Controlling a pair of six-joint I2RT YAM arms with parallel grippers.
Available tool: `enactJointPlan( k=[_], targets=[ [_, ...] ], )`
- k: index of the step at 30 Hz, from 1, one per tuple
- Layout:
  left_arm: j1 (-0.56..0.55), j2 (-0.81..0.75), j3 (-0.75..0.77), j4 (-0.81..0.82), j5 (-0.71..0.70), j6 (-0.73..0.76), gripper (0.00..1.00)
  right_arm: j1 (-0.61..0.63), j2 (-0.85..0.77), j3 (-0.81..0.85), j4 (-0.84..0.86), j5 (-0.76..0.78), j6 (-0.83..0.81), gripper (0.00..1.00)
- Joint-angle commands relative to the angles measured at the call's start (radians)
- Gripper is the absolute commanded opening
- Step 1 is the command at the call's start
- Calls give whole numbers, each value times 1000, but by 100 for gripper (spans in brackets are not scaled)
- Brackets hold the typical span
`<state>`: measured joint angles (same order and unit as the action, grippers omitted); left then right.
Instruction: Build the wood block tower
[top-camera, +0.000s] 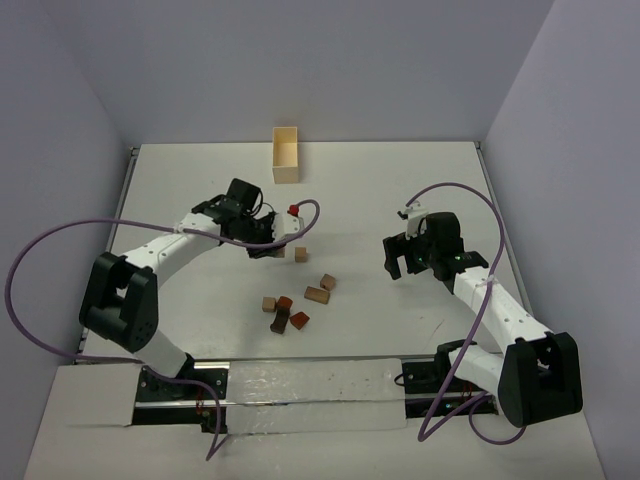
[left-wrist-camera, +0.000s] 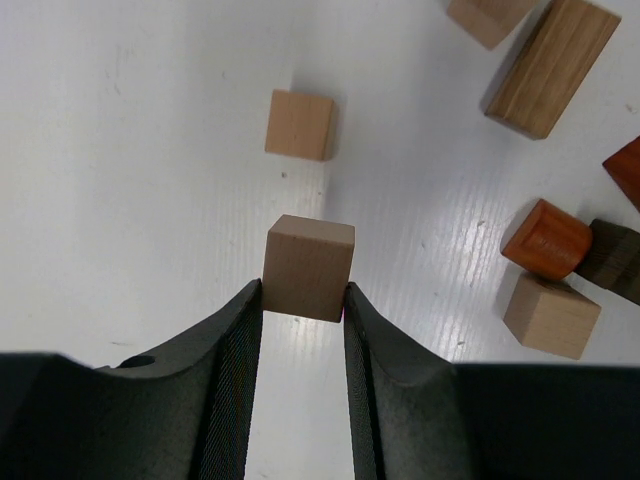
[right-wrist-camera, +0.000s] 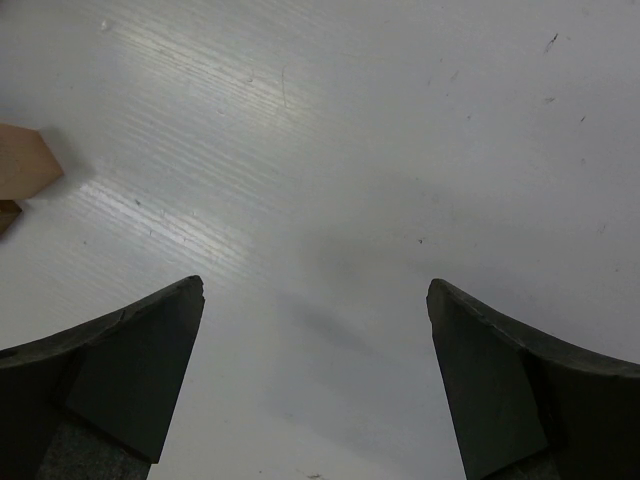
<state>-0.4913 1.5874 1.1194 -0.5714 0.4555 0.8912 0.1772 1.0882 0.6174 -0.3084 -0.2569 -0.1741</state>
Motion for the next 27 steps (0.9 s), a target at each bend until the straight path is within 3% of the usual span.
enactJointPlan(
  k=[1,15,27],
  targets=[
    [5,37,-26,67,0,-22,8,7,-8,51,-1,-10,-5,100],
    [5,216,39,129,0,-52,8,7,1,51,0,-2,-7,100],
    [-20,258,46,179,-23,-61,8,6,7,53,0,0,-7,100]
  ],
)
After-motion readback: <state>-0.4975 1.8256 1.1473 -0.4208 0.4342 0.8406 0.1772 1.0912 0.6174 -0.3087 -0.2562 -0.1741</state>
